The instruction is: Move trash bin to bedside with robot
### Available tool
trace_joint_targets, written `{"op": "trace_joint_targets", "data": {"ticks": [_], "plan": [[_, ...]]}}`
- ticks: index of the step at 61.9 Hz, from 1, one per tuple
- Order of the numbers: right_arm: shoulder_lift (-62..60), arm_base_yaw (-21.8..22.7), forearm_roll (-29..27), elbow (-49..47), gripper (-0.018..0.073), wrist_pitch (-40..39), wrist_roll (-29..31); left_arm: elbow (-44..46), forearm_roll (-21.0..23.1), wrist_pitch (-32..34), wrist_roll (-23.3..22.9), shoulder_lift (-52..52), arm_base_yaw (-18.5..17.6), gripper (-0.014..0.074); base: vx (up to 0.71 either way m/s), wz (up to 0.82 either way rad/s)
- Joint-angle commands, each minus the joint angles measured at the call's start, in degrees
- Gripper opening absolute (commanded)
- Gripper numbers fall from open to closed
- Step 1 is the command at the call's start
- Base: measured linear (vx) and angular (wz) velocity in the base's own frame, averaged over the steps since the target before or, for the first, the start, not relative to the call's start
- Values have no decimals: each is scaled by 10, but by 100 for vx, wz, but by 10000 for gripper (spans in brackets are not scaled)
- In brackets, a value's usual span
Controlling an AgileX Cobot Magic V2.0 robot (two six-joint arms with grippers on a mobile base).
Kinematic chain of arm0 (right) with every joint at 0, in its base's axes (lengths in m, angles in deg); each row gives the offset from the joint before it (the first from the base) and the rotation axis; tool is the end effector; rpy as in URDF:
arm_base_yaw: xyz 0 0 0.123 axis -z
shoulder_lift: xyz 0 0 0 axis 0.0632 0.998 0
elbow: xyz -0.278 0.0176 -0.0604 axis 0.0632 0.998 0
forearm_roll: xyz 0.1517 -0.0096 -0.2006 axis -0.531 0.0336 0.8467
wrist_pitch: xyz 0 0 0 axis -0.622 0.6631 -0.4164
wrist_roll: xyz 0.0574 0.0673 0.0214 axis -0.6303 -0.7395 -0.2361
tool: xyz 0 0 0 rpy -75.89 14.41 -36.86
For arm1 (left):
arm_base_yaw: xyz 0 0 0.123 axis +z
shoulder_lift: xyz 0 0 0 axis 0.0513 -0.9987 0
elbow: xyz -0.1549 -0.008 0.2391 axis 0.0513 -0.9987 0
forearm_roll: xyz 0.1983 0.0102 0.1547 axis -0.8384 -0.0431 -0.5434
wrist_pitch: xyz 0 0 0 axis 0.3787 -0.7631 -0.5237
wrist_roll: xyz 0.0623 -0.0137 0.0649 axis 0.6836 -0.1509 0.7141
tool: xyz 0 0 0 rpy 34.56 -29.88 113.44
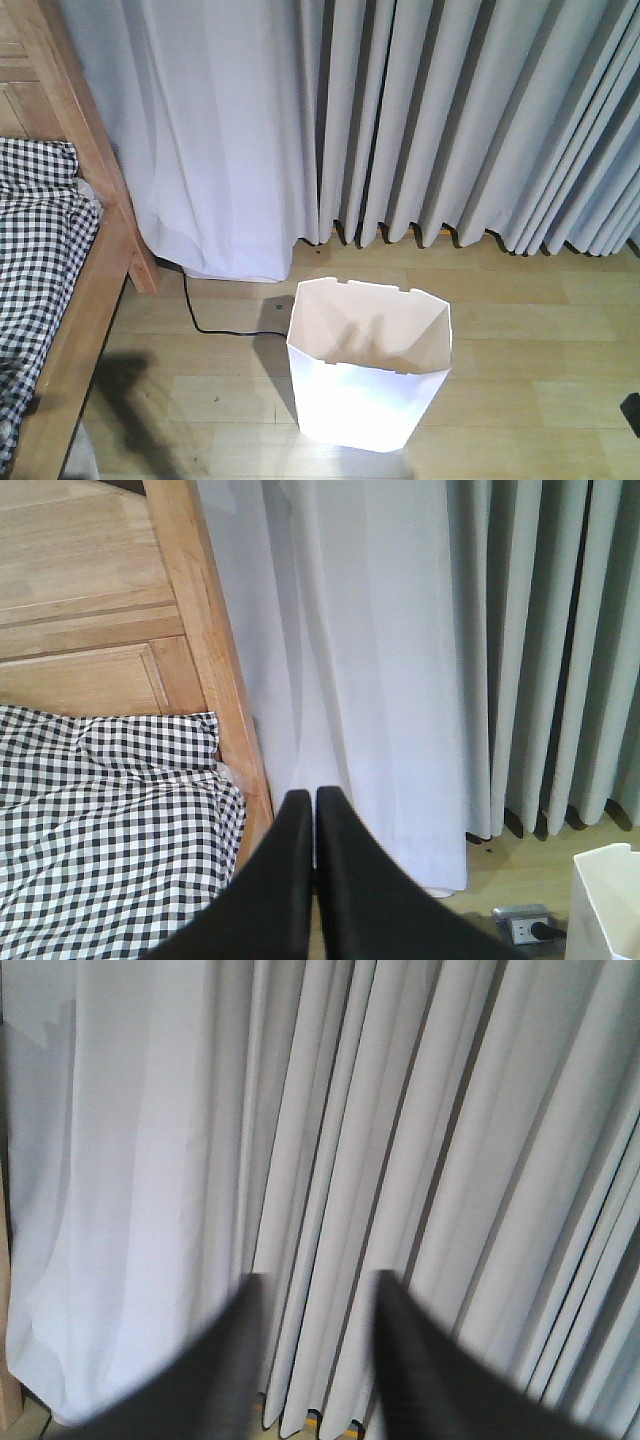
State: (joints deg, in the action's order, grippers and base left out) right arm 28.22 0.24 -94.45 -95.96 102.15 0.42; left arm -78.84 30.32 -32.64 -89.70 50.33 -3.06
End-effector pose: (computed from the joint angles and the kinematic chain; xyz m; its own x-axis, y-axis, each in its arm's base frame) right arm 0.0591 0.0158 0.2602 -0.0434 -0.1462 -0.9883 -0.1575 0.9779 -0.1378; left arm 0.0546 0.0033 0.1803 -0.1892 0.0915 -0.9777 -0.0180 0.9952 0.0966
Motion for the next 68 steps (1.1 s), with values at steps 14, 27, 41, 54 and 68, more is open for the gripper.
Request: {"op": "trace_joint_targets", "data": {"ticks": [14, 27, 41, 54, 68], "plan": [[6, -1, -9, -16, -11, -25, 3, -16, 2, 42, -5, 5, -3, -6, 0, 0], [6, -1, -7, -16, -11, -28, 4, -16, 2, 42, -5, 5, -3, -6, 0, 0], [6, -1, 22, -3, -11, -36, -31, -16, 2, 42, -5, 5, -3, -6, 0, 0], [6, -1, 293, 29, -11, -129, -345, -16, 2, 42, -5, 5, -3, -6, 0, 0], [-58, -1, 403, 107, -11, -205, -471, -16, 2, 42, -5, 5, -3, -6, 0, 0]]}}
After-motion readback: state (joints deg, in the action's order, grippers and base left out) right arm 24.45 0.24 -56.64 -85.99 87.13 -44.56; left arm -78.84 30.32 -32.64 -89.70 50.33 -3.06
